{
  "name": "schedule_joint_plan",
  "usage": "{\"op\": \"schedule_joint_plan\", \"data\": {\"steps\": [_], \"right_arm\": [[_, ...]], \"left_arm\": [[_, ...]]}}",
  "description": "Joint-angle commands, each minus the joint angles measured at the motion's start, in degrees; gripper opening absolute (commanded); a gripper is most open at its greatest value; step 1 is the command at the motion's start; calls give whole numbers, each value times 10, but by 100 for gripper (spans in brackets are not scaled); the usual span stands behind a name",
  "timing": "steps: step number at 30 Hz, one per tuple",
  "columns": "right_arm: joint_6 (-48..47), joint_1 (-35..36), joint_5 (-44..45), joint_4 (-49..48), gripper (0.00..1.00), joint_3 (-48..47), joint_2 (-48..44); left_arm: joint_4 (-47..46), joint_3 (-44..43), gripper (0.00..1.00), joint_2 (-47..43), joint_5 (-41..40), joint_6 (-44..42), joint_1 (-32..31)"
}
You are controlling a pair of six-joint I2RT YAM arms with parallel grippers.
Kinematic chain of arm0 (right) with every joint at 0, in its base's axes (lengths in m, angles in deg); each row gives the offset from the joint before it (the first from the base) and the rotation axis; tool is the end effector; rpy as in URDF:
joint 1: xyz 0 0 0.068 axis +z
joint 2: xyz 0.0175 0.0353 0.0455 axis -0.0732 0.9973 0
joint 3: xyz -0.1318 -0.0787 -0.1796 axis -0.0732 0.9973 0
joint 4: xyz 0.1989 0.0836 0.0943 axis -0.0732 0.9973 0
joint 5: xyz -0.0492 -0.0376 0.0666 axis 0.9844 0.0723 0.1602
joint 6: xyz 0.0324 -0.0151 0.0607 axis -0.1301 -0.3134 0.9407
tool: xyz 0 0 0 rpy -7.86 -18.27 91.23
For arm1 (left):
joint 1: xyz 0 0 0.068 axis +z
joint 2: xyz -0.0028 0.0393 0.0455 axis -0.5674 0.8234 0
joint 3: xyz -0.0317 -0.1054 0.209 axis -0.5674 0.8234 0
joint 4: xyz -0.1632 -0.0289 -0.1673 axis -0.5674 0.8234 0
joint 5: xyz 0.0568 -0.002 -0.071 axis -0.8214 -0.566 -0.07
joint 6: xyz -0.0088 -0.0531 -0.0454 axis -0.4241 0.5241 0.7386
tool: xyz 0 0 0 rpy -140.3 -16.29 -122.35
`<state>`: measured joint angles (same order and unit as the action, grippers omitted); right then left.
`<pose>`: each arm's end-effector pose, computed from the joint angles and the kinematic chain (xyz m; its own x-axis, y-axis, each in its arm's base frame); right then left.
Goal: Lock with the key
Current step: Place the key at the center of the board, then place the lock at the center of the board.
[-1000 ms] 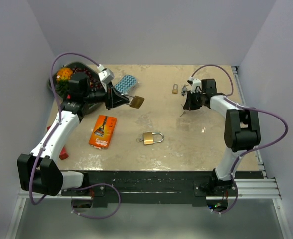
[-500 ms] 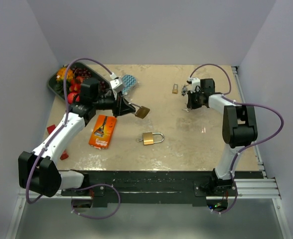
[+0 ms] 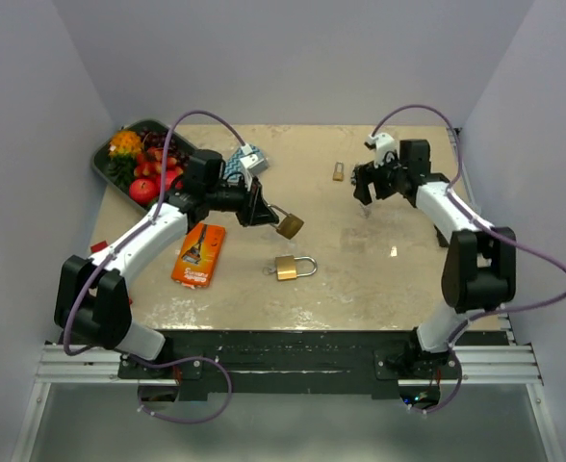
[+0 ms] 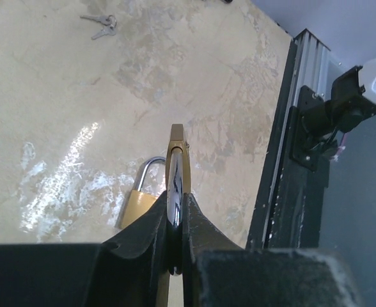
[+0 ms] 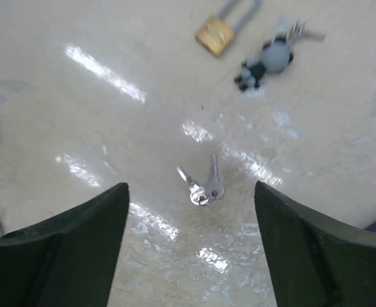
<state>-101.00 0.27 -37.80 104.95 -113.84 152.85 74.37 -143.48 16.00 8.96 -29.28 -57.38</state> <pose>0.3667 0.0486 0.1903 -0.5813 -0.3155 -0.7501 -0.5051 0.8626 0.0286 0.2703 -0.1623 0.2605 -0.5189 0.2032 -0.8303 0.8350 0.3284 -0.4415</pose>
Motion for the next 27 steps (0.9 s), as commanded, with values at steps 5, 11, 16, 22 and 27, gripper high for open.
{"op": "schedule_joint_plan", "data": {"steps": [5,11,16,22,27], "right_arm": [[-27,124,-89,19,93,12,-179],[-28,236,-37,27,99,23,-209],[-43,292,11,39,99,24,-198],[-62,319,25,35,97,35,-185],[-78,320,31,33,80,33,-183]], "left_arm": [[-51,-86,0,84,52,187,-4],[-94,-82,0,118,93,294,-4],[-120,-71,0,117,111,331,-4],[-160,-61,0,109,127,343,-4],[-162,-55,0,104,129,343,-3]]}}
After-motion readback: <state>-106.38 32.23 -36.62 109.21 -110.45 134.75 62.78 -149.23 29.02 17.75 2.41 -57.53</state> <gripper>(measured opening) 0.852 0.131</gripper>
